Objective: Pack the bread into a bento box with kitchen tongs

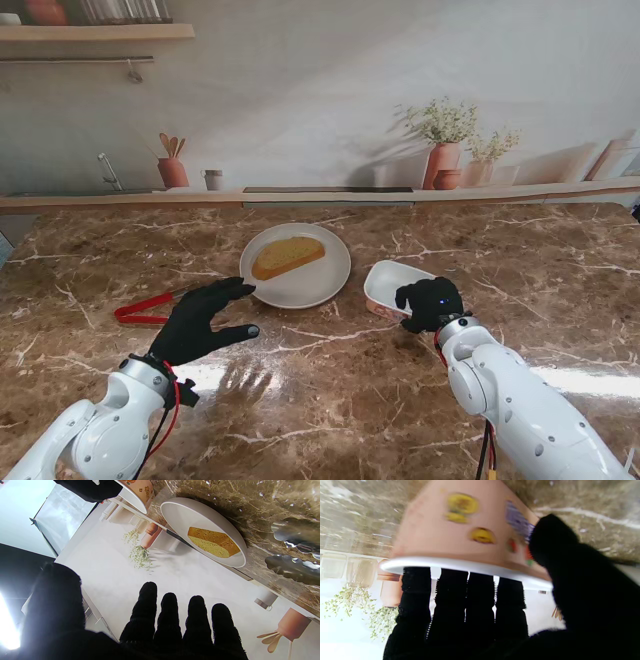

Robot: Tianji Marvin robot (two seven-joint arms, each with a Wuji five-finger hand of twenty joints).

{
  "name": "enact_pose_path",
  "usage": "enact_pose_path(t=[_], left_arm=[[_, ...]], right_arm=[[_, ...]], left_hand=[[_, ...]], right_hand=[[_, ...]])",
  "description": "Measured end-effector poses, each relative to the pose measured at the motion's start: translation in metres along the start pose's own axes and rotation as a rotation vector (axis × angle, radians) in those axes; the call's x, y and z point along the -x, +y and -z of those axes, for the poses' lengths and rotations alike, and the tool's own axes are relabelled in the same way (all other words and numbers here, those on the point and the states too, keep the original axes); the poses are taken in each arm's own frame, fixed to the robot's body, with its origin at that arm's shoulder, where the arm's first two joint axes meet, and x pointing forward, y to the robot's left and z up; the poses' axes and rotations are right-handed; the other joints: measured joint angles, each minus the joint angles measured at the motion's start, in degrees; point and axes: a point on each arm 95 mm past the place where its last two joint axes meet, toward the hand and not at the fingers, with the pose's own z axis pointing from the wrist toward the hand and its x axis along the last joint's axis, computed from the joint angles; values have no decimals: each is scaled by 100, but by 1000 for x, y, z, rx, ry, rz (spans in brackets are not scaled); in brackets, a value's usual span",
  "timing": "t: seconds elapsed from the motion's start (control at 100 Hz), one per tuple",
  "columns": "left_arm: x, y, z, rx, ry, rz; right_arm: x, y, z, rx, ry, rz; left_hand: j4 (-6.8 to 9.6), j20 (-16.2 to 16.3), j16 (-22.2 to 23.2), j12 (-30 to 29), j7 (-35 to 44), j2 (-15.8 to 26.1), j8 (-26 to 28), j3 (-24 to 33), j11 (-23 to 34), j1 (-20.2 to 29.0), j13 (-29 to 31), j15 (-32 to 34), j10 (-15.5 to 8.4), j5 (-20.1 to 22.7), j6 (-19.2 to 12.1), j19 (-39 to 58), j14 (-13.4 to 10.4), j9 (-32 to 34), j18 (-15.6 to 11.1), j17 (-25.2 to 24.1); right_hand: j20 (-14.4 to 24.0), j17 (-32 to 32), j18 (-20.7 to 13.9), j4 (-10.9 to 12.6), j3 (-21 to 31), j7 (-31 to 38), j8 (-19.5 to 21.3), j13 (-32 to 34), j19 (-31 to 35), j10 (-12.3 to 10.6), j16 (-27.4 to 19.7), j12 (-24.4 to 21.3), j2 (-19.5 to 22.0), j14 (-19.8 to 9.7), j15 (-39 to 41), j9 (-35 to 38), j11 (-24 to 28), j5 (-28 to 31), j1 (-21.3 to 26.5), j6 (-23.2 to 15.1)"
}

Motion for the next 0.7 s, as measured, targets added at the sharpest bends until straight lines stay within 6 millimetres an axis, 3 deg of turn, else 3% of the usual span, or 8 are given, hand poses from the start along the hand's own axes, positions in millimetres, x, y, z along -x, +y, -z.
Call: enact_pose_path(t=[0.07,0.13,0.43,0.7], left_arm=[[1,-1,1,-3,-4,-3],[2,-1,2,-5,-7,-4],[3,0,4,-7,-13,-8],[4,1,9,-8,-25,-18]], right_arm=[[-2,1,3,35,2,-22],[-4,2,10,45,14,-43],[-56,13,64,98,166,-97],[-122,16,85,141,312,-172]], left_hand=[[0,0,-1,0,0,0,0,0,0,0,0,0,0,0,0,-8,0,0,0,0],[0,0,-1,0,0,0,0,0,0,0,0,-1,0,0,0,-57,0,0,0,0],[0,0,-2,0,0,0,0,0,0,1,0,-2,0,0,1,-65,0,0,0,0],[0,0,-3,0,0,0,0,0,0,1,0,-2,0,0,1,-74,0,0,0,0]], right_hand=[[74,275,63,-153,562,815,-438,318,420,-94,197,313,-8,-2,511,549,156,352,51,-292],[76,402,91,-166,707,1055,-443,483,627,-110,307,446,12,4,786,754,298,554,50,-357],[76,840,123,-205,816,1134,-272,736,1136,-120,396,594,-26,29,1177,973,503,665,47,-421],[76,1044,73,-205,863,1130,-351,896,1372,-116,396,594,-192,71,1177,1120,504,796,47,-388]])
